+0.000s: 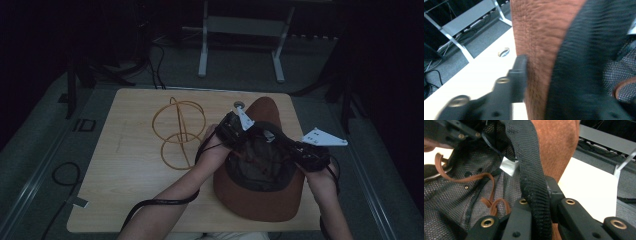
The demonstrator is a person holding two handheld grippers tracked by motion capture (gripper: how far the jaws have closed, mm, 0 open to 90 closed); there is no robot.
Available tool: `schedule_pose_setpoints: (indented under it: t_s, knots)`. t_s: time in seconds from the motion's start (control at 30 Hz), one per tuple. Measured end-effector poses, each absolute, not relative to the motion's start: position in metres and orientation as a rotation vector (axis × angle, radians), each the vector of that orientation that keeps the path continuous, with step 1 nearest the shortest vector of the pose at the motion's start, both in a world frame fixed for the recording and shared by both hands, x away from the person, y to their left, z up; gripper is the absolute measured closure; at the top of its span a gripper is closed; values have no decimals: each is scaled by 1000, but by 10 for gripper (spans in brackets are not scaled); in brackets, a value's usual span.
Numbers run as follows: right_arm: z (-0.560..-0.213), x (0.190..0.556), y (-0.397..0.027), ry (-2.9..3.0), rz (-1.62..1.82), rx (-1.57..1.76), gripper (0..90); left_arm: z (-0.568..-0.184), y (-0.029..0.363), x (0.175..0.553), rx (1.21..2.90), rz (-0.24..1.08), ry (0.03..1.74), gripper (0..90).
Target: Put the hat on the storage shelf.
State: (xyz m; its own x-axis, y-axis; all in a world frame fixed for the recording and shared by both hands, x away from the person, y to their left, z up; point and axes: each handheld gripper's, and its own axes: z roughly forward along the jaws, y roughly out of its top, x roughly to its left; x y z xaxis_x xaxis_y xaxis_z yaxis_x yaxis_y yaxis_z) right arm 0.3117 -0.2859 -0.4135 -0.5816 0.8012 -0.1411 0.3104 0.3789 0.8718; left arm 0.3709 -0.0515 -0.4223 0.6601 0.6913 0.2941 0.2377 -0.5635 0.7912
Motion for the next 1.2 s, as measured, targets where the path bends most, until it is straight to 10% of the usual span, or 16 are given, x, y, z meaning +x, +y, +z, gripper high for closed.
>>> schedule_pose_setpoints:
  t_s: [0.1,0.4,0.87,1.2]
  knots:
    - [-417,313,-282,2088,1152,962,847,-424,-52,371,2125,778,713,861]
    - [-417,304,-281,2041,1167,974,793,-409,-48,367,2081,804,682,874]
    - [-392,262,-302,1996,1353,916,414,-390,-42,358,1974,836,643,874]
    - [-390,255,-348,1869,1315,1000,435,-387,-18,360,1880,775,551,874]
